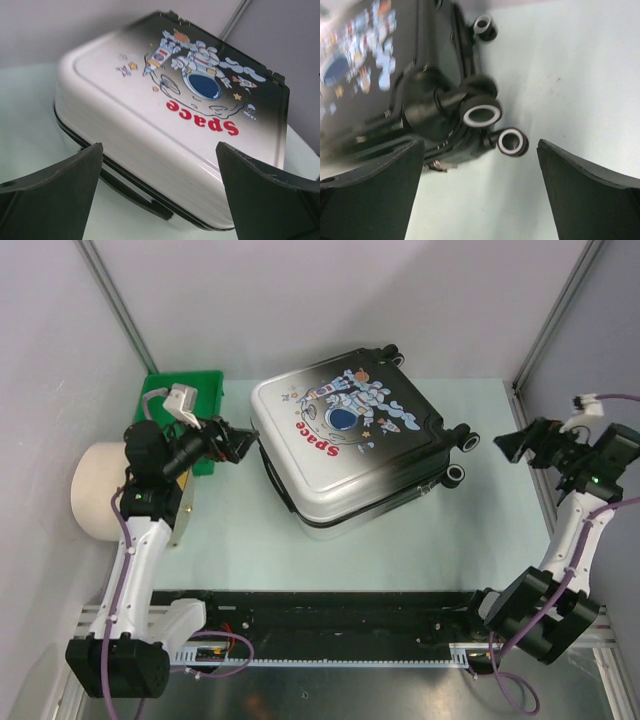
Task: Open, take out, and arrange the luggage
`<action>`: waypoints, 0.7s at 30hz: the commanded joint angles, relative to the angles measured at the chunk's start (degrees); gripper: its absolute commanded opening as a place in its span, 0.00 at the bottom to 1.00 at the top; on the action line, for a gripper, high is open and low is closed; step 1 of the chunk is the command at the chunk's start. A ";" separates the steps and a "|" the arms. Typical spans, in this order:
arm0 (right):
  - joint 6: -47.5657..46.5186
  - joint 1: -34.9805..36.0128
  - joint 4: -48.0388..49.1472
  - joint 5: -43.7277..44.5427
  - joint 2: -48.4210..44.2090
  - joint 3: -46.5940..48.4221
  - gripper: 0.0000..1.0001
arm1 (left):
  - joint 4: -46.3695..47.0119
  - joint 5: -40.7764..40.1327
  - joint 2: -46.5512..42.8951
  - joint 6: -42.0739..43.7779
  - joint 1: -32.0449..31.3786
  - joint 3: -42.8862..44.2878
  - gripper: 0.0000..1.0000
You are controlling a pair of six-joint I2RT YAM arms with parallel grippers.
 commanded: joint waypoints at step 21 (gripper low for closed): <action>-19.18 35.91 31.85 26.12 -12.78 -38.38 0.48 | -0.04 7.52 -2.92 -1.72 1.44 -5.83 0.99</action>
